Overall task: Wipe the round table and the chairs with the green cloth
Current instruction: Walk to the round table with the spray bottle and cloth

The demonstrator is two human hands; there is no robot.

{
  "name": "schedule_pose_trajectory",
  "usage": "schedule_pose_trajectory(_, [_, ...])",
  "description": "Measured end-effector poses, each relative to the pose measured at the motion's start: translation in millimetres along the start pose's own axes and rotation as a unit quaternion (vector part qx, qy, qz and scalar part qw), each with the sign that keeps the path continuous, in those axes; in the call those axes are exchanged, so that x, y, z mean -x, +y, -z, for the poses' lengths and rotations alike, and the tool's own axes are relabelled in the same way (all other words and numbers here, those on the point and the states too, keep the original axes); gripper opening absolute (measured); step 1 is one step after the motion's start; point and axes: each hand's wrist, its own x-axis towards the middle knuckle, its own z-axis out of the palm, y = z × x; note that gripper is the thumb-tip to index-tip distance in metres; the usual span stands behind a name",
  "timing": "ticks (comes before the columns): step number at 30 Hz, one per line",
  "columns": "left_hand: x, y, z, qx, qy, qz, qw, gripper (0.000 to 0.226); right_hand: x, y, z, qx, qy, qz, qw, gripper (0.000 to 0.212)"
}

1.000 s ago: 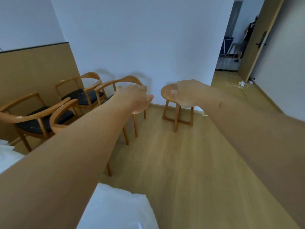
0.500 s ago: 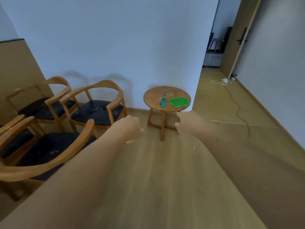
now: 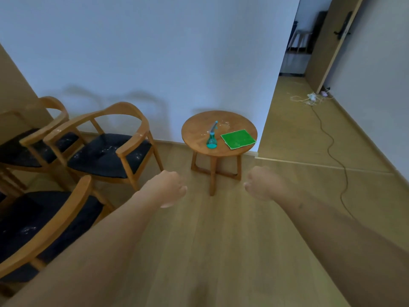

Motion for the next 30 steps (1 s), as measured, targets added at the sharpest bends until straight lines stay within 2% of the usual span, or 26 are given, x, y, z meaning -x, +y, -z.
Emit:
schedule_pose_trajectory(4, [-61.5,1.3,3.1,0.016,-0.009,0.005,1.000,0.031,-65.0,9.4,7.9,-0.017,-0.008,0.001,1.000,0.030])
schedule_pose_trajectory(9, [-159.2,-9.8,8.2,0.042,-0.022,0.003,0.999,0.029,-157.9,9.1,22.4,-0.046,0.022,0.002,0.999,0.015])
schedule_pose_trajectory(13, [-239.3,-20.2,12.1,0.054,-0.039,-0.010,0.998,0.032,-237.3,6.8,33.6,-0.053,0.022,-0.014,0.998,0.015])
schedule_pose_trajectory(17, [-297.6,-32.5,14.4,0.108,-0.098,-0.025,0.989,0.030,-298.9,9.3,40.0,-0.080,0.002,-0.032,0.996,0.019])
schedule_pose_trajectory(23, [-376.7,-40.6,2.8,0.259,-0.119,0.029,0.958,0.035,-360.4,28.1,28.9,-0.126,-0.033,-0.076,0.989,0.025])
schedule_pose_trajectory(30, [-465.0,-19.3,-22.3,0.280,-0.154,0.058,0.946,0.036,-445.5,62.3,26.7,-0.142,-0.048,-0.076,0.986,0.028])
